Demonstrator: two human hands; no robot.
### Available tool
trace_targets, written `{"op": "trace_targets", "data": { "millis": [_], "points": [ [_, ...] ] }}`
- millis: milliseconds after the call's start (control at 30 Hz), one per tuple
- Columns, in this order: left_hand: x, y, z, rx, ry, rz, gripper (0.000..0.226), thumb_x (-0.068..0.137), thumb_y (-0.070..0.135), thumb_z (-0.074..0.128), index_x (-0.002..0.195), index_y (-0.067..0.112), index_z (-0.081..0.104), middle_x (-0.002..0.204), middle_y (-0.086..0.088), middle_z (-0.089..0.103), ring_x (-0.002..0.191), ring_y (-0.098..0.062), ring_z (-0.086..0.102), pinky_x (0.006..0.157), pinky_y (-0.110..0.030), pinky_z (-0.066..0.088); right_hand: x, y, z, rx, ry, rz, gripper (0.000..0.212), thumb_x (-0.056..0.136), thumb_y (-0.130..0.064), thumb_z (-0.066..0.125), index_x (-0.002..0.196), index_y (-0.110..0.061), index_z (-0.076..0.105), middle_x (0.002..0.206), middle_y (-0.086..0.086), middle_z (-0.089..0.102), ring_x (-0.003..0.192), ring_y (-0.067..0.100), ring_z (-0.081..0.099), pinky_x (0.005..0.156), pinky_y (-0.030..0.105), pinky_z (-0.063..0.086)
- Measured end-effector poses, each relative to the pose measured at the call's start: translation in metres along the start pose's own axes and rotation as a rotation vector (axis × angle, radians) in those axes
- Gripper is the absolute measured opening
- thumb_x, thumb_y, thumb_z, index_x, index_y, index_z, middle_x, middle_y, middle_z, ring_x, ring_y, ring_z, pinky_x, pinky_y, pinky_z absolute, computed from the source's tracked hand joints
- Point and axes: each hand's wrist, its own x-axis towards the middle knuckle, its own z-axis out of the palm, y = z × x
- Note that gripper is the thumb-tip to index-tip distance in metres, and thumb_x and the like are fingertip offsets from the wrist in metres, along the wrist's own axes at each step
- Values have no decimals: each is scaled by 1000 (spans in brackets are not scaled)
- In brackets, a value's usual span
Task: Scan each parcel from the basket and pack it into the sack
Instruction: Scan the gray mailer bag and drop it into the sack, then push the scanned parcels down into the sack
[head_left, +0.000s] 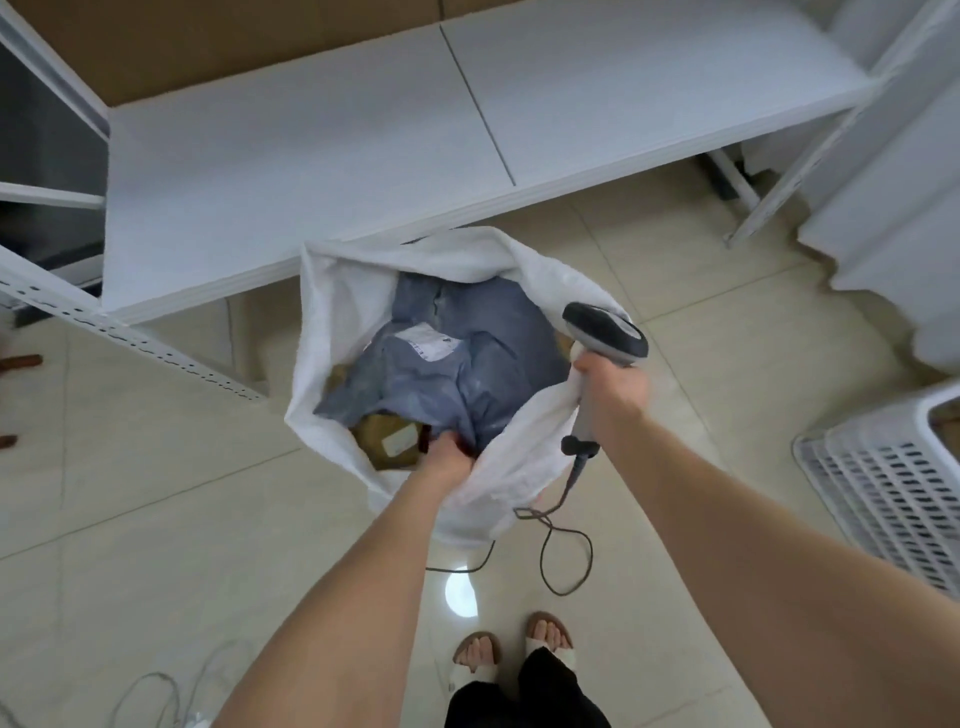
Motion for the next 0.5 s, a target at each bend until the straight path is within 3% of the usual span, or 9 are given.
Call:
{"op": "trace_targets", "data": {
  "millis": [100,167,267,333,433,500],
  "points": [
    [-3,-1,-4,460,-62,-57,40,95,24,50,131,7,53,134,-14,54,121,-30,53,96,-33,42,3,4,-8,-75,-17,-6,16,77,-12,66,68,-12,54,64,3,49,62,22,48,61,31,38],
    [-5,15,-25,606,121,-51,39,91,31,53,124,11,57,128,-10,59,117,-29,56,86,-33,46,3,7,-14,-126,-12,-12,13,80,-11,66,74,-10,56,69,5,51,70,24,51,65,33,40],
    [-6,39,-39,587,390,101,35,88,35,57,117,15,56,116,-11,63,108,-31,59,74,-33,45,4,6,-21,-135,0,-18,9,83,-10,67,84,-7,58,69,3,51,70,22,52,61,29,40],
    [-4,45,-30,512,252,199,46,88,23,55,133,18,44,124,-14,59,114,-33,55,83,-37,46,6,5,-23,-139,-10,-27,9,84,-9,66,84,-6,57,67,2,50,72,23,52,63,29,41],
    [0,45,-11,636,-85,107,72,90,9,43,153,25,12,149,-15,37,132,-34,41,106,-42,39,8,8,-24,-137,-31,-9,10,85,-7,66,85,-6,56,71,4,52,80,26,54,71,32,42],
    [4,53,-10,689,-96,91,64,91,8,38,151,23,20,149,-16,36,132,-35,41,107,-43,38,10,11,-27,-112,-50,9,12,84,-6,67,93,-5,58,82,10,56,84,26,56,74,34,43]
  ]
}}
